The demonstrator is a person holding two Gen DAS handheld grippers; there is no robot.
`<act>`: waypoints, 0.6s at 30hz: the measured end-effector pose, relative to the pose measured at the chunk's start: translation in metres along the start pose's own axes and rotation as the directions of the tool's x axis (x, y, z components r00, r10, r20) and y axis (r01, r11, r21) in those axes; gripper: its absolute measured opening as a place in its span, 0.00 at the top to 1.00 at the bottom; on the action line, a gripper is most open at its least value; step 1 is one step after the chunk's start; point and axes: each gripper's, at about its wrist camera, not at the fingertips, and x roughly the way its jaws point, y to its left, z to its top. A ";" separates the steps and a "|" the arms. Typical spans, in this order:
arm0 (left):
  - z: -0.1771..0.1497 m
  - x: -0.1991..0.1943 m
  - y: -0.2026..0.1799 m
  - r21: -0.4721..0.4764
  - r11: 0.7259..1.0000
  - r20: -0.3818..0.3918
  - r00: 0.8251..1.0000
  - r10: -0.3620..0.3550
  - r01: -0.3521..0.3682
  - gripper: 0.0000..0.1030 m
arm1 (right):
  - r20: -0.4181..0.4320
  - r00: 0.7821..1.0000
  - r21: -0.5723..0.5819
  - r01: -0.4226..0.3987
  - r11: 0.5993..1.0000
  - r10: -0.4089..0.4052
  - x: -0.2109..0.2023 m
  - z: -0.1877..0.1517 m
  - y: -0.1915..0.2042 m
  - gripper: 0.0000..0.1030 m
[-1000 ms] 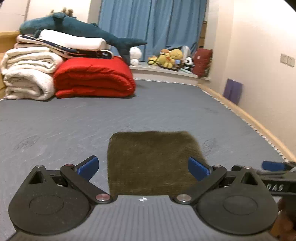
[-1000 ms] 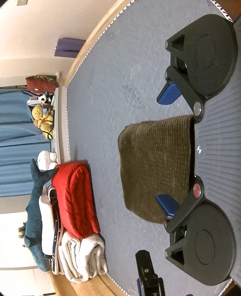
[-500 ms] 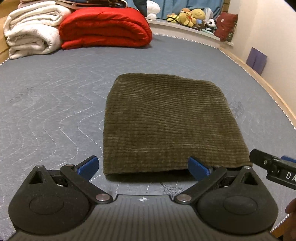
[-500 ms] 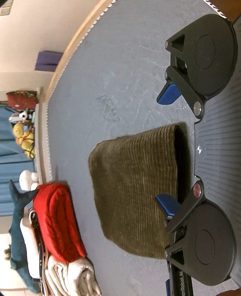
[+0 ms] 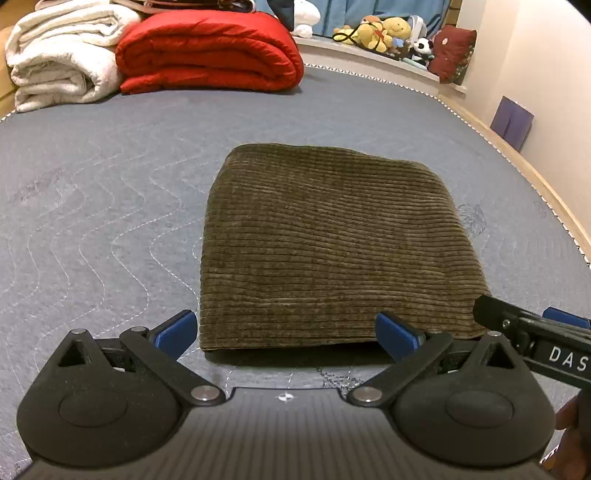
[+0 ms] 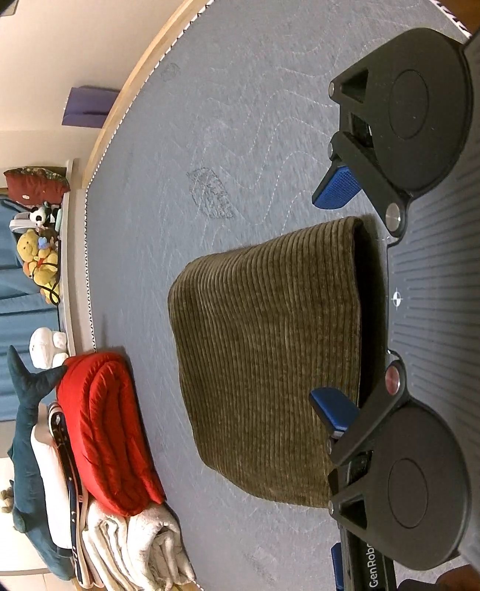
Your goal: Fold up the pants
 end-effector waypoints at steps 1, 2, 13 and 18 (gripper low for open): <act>0.000 -0.001 -0.001 0.001 1.000 0.001 1.000 -0.002 0.002 0.00 | 0.001 1.000 -0.002 -0.001 1.000 0.001 -0.001 0.000 0.000 0.01; 0.000 -0.001 -0.001 0.002 1.000 0.002 1.000 -0.003 0.003 0.00 | 0.002 1.000 -0.006 -0.001 1.000 0.001 -0.001 -0.001 0.001 0.01; -0.002 0.000 -0.006 0.019 1.000 0.002 1.000 -0.004 0.004 0.00 | 0.012 1.000 -0.034 0.010 0.999 -0.009 -0.007 -0.005 0.001 0.01; -0.003 0.001 -0.005 0.019 1.000 0.000 1.000 -0.004 0.004 0.00 | 0.014 1.000 -0.041 0.012 0.999 -0.011 -0.007 -0.005 0.004 0.01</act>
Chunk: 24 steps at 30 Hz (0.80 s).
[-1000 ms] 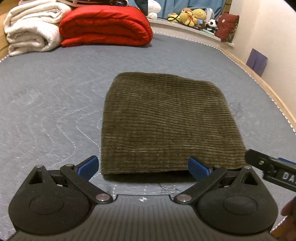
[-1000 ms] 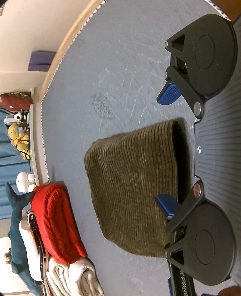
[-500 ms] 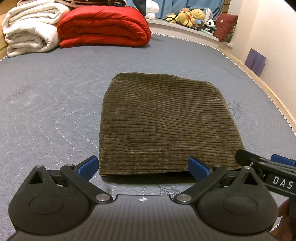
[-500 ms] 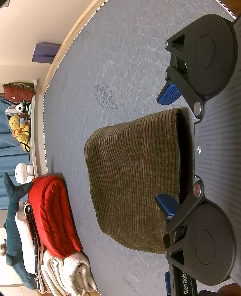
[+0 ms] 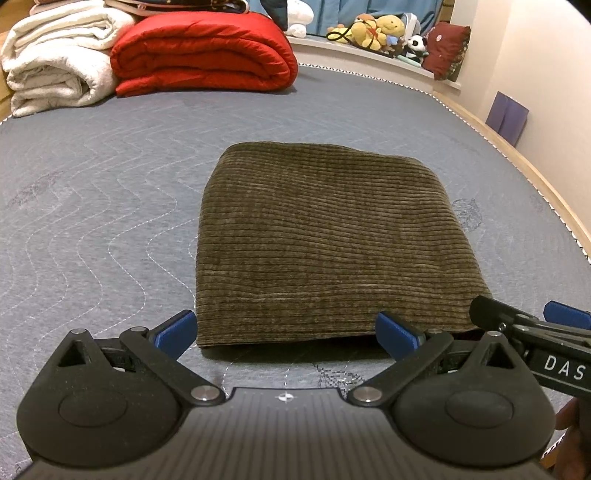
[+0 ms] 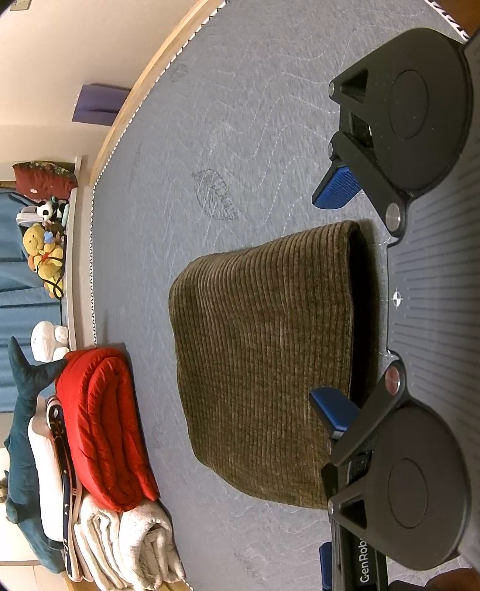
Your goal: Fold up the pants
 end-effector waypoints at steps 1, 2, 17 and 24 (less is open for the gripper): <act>0.000 0.001 0.000 0.001 1.000 0.000 1.000 0.001 -0.001 0.00 | 0.000 1.000 -0.001 -0.001 1.000 0.001 0.000 0.000 0.000 0.01; 0.000 0.001 0.000 0.001 1.000 -0.001 1.000 0.002 -0.002 0.00 | 0.000 1.000 -0.003 -0.003 1.000 0.003 0.000 0.000 0.001 0.01; 0.000 0.003 -0.001 0.000 1.000 -0.004 1.000 0.004 -0.004 0.00 | 0.004 1.000 -0.013 0.005 1.000 -0.005 0.002 -0.001 0.004 0.01; 0.000 0.003 -0.001 0.000 1.000 -0.004 1.000 0.005 -0.005 0.00 | 0.004 1.000 -0.013 0.005 1.000 -0.005 0.002 -0.001 0.004 0.01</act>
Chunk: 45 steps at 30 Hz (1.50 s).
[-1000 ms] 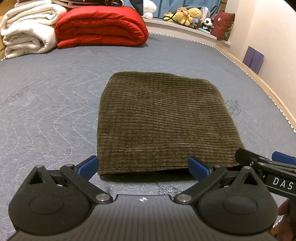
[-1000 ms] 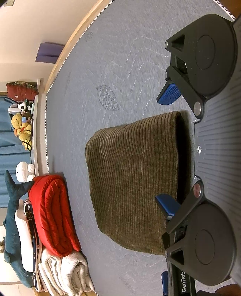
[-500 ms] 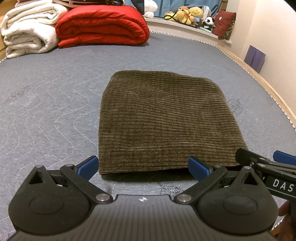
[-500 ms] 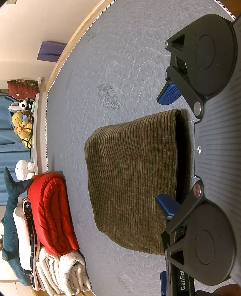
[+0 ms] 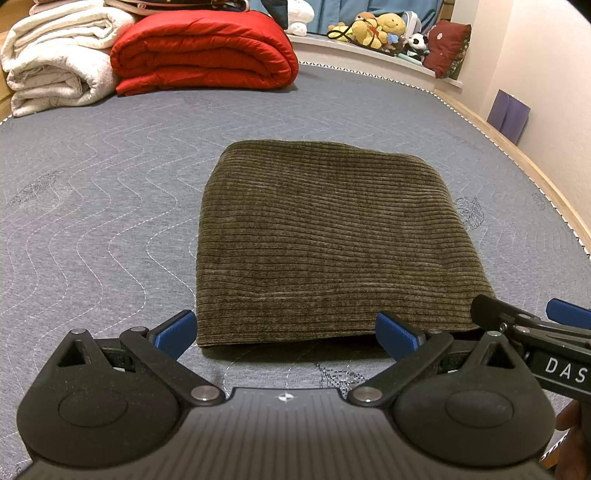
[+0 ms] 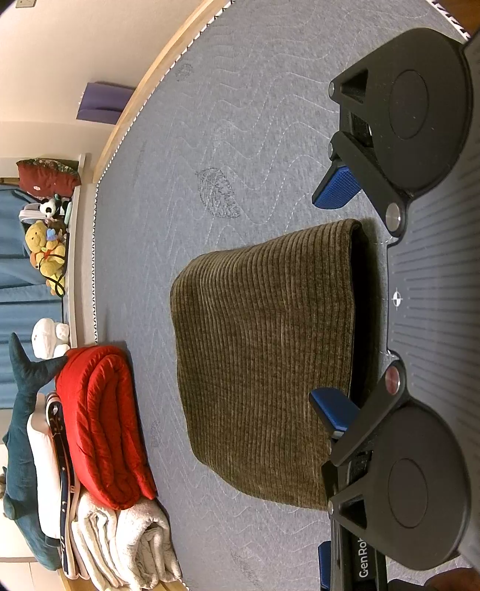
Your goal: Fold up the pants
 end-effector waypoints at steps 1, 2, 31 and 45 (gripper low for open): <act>0.000 0.000 0.000 0.000 1.000 -0.001 1.000 0.000 0.000 0.00 | 0.000 1.000 0.000 0.000 1.000 0.000 0.000 0.000 0.000 0.01; 0.000 0.000 0.000 0.000 1.000 0.000 1.000 0.000 0.000 0.00 | 0.000 1.000 0.000 0.000 1.000 0.000 0.000 0.000 0.000 0.01; 0.000 0.000 0.000 0.003 1.000 -0.001 1.000 -0.003 0.003 0.00 | 0.000 1.000 0.001 -0.001 1.000 0.001 0.000 0.000 -0.001 0.01; 0.001 0.003 0.004 0.006 1.000 -0.011 1.000 -0.013 0.013 0.00 | -0.006 1.000 0.006 0.004 1.000 -0.003 -0.001 0.000 0.003 0.01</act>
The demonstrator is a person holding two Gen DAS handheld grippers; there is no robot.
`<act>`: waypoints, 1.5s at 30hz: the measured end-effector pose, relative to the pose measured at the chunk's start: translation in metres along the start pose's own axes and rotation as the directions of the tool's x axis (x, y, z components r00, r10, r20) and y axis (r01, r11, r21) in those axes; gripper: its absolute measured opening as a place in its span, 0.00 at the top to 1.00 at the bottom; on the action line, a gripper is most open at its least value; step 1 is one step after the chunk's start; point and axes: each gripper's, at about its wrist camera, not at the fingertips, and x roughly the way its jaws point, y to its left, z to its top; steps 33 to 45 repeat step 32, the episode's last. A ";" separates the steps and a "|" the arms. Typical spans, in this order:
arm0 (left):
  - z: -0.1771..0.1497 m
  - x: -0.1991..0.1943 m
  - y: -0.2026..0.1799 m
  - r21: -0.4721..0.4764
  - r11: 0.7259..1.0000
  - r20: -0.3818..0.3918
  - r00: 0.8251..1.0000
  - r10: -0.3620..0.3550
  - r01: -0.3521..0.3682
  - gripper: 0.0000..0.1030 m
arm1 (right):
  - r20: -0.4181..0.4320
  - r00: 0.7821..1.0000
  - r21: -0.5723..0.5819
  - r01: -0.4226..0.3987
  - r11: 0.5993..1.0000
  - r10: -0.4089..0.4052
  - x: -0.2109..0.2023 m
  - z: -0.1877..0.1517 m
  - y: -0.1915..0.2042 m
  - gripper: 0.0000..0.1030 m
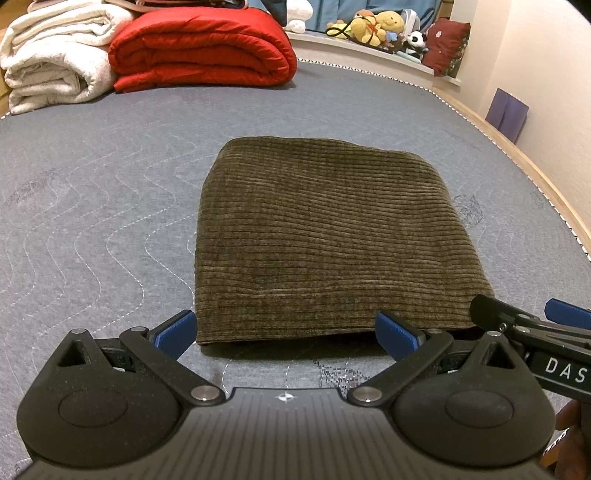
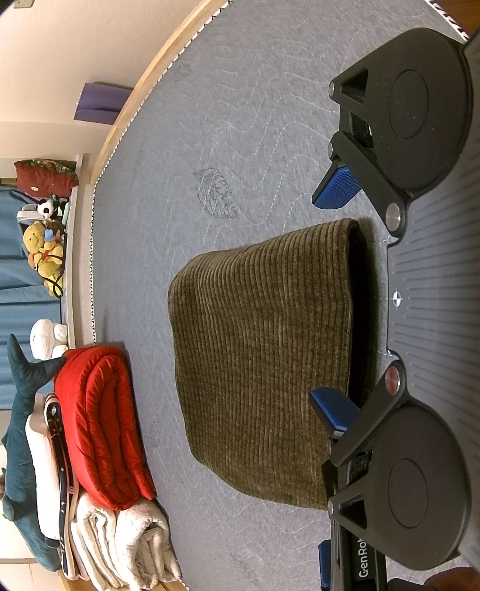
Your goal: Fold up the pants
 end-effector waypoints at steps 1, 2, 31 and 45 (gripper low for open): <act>0.000 0.000 0.000 0.000 1.000 0.000 1.000 0.000 0.000 0.00 | 0.000 1.000 0.000 0.000 1.000 0.000 0.000 0.000 0.000 0.01; 0.000 0.000 0.000 0.000 1.000 0.001 1.000 0.000 0.000 0.00 | 0.000 1.000 0.002 -0.001 1.000 0.001 0.000 0.000 0.000 0.01; 0.001 0.000 0.001 0.006 1.000 0.006 1.000 -0.001 0.001 0.00 | -0.001 1.000 0.004 -0.005 1.000 0.005 0.001 -0.001 -0.001 0.01; 0.001 0.000 0.001 0.006 1.000 0.004 1.000 -0.002 0.002 0.00 | -0.001 1.000 0.004 -0.006 1.000 0.006 0.001 -0.001 -0.002 0.01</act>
